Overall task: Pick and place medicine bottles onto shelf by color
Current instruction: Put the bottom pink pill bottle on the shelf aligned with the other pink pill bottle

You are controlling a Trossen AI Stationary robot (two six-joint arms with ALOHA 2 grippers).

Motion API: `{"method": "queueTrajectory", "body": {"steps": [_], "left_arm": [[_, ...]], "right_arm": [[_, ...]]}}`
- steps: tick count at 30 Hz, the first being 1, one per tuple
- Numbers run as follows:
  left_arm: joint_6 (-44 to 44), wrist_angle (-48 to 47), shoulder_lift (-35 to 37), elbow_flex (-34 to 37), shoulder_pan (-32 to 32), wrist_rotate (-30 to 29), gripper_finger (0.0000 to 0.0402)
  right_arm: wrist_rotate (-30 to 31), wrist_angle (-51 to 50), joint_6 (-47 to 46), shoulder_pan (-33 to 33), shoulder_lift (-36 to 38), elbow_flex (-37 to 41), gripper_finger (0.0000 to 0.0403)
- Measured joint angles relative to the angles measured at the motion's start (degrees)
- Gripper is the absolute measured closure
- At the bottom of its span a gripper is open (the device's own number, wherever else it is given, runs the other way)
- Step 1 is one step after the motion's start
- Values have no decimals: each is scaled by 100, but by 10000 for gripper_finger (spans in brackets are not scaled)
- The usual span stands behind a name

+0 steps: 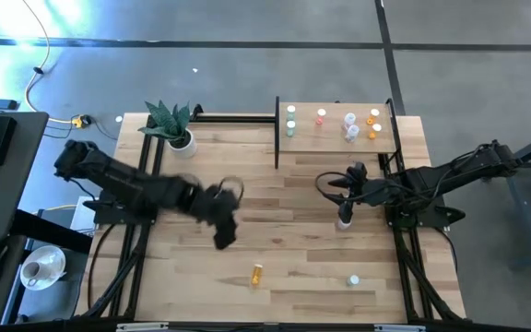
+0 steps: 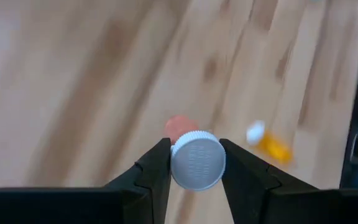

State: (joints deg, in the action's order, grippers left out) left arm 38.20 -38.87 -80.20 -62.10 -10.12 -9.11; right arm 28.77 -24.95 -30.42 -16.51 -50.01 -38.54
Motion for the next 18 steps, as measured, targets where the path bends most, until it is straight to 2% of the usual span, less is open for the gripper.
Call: {"method": "queueTrajectory", "body": {"steps": [8, 13, 18], "left_arm": [[-2290, 32, -88, -1432, 1600, 112, 288], [-3005, 22, -99, -2269, 2323, 112, 288], [-3244, -37, -105, -2813, 2796, 108, 288]], "right_arm": [[-138, -712, -786, -2, -183, -2, 205], [-142, -909, -1089, -2, -228, -2, 205], [-144, -954, -1224, -2, -328, -2, 205]]}}
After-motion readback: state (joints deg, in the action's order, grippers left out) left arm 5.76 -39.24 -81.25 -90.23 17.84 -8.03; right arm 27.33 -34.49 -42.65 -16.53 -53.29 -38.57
